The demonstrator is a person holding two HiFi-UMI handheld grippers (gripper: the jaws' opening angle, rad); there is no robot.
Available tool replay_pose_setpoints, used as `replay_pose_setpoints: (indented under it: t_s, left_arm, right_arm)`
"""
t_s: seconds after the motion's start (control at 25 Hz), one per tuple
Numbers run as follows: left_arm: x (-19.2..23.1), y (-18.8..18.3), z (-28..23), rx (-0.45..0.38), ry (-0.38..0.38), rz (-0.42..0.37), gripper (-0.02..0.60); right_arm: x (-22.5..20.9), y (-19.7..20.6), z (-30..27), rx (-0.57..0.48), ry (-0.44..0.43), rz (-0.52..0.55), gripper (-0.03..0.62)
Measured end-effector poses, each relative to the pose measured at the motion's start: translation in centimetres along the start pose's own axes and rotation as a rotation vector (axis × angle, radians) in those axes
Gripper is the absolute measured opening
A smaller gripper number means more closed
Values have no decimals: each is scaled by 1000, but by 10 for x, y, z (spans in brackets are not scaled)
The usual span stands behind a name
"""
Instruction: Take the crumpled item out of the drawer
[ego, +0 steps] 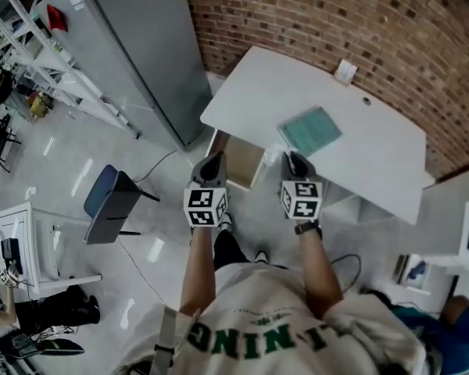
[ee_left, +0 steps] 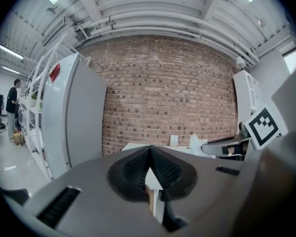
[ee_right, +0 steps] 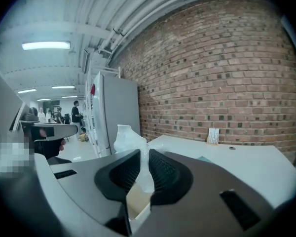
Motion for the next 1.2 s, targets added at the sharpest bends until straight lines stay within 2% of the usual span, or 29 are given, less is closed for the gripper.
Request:
replay_pose_setpoints:
  t_s: [0.36,1.2]
  left_arm:
    - [-23,-62,41,-118,-71,-42,0]
    - [-43,-81,65,-170,-65,-48,0]
  right_arm:
    - [6,-65,61,-164,-36,29,52]
    - [25,-108,108,-297,-85,70,51]
Point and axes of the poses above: the fingertips, and each gripper's own axes: z backward along the fingers, x to its left, y out of its underside, the point moved 1 cm from there along z, backward along the fingers, and after that the axes turned 6 degrees about -z, right-handed, at the moved point
